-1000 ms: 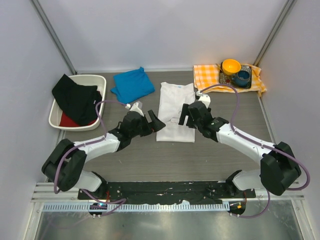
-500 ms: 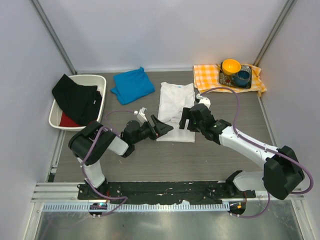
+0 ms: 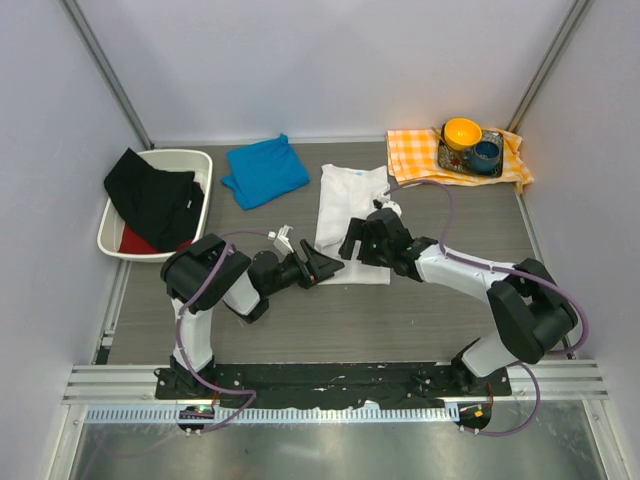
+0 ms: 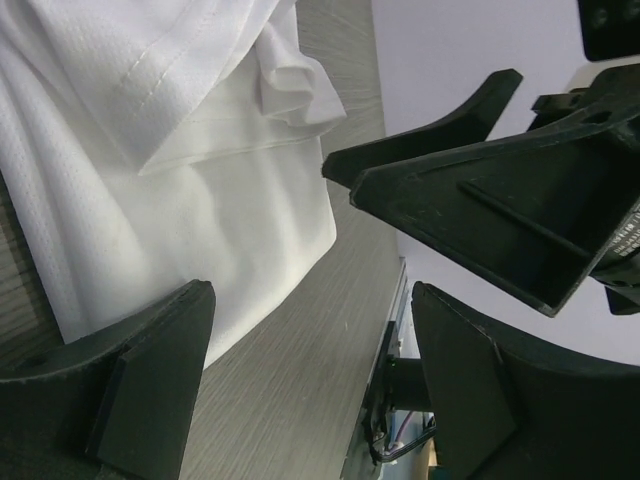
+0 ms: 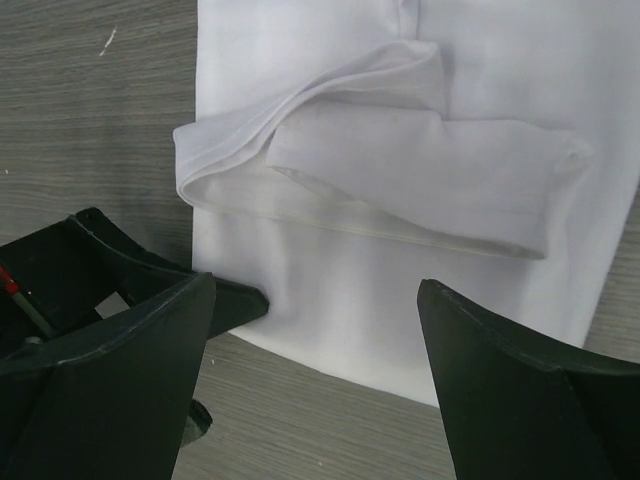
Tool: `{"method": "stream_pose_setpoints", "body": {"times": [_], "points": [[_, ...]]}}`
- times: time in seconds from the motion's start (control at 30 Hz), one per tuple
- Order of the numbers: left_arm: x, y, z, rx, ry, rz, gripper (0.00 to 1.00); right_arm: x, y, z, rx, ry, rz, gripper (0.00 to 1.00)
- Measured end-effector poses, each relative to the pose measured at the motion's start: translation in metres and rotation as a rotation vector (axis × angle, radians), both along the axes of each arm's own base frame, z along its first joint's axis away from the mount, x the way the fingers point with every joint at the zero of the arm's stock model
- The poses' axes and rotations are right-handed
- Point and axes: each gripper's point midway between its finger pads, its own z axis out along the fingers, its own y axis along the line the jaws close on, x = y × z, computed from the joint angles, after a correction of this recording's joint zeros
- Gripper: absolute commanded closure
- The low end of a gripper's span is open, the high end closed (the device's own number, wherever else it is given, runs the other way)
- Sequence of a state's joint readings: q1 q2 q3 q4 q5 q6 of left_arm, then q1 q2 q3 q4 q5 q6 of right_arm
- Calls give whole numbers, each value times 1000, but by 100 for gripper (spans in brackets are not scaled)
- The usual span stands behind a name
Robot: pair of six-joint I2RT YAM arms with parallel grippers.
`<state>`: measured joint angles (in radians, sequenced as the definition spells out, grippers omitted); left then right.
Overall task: Fold and stack the t-shirts
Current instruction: Fold the tshirt
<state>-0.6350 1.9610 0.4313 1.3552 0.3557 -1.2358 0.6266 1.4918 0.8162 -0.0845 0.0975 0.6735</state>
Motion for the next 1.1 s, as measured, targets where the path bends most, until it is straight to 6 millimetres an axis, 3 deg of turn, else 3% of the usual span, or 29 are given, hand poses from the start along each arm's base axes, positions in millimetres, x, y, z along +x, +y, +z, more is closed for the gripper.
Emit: {"method": "stream_pose_setpoints", "body": {"times": [0.43,0.8,1.1], "points": [[1,-3,3,-64,-18,-7,18,7,32,-16,144,55,5,12],[0,-3,2,-64,-17,-6,19,13,31,-27,143,53,-27,12],[-2,-2,2,-62,-18,-6,20,49,34,-30,80,-33,-70,12]]}}
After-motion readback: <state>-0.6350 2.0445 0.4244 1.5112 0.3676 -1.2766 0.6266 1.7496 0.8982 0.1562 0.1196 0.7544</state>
